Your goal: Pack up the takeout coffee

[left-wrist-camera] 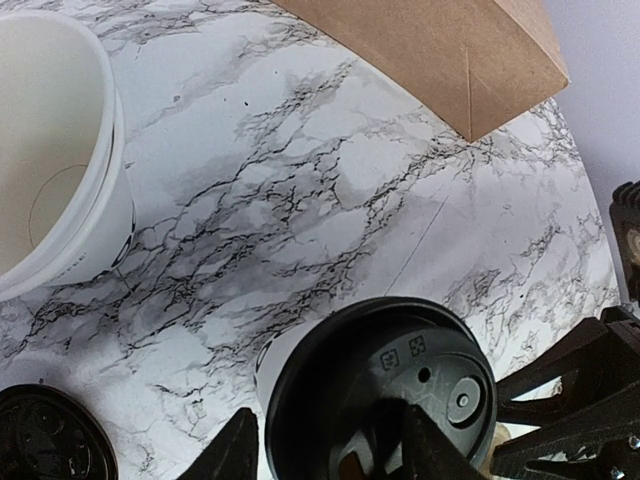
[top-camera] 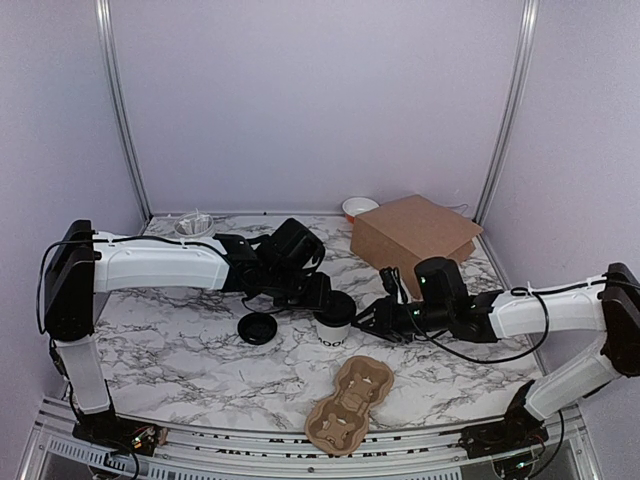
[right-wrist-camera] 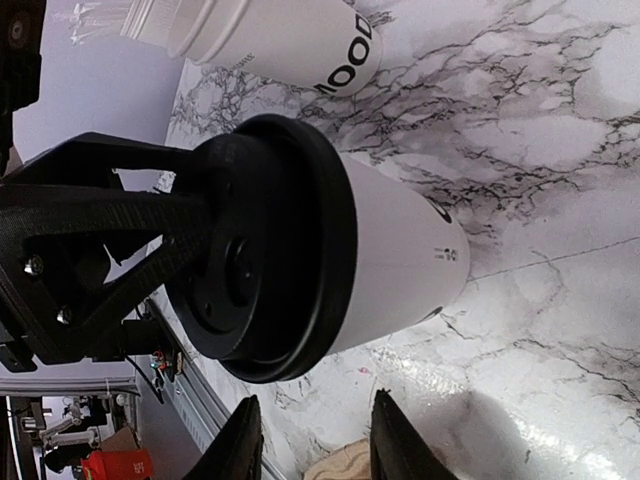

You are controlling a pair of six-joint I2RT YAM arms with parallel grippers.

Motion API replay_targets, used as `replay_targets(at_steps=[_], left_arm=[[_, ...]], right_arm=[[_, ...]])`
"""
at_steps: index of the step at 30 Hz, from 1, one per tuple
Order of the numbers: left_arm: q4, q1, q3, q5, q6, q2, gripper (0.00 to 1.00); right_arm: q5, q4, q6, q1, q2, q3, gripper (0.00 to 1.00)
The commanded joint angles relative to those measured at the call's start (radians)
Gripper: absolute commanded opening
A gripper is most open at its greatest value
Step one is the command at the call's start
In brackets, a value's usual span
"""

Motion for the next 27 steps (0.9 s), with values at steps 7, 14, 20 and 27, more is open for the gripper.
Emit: replay_targets(at_steps=[7, 14, 20, 27], left_arm=[[-0.031, -0.008, -0.024, 0.009, 0.004, -0.001, 0.50], [-0.030, -0.008, -0.024, 0.011, 0.004, 0.000, 0.50], [-0.031, -0.008, -0.024, 0.011, 0.006, 0.002, 0.50], [-0.029, -0.008, -0.023, 0.014, 0.005, 0.006, 0.50]], right_arm=[[-0.015, 0.106, 0.056, 0.009, 0.049, 0.022, 0.33], [-0.008, 0.137, 0.081, 0.009, 0.077, 0.022, 0.32], [0.012, 0.133, 0.090, 0.009, 0.076, 0.024, 0.32], [0.048, 0.109, 0.094, 0.009, 0.093, 0.017, 0.31]])
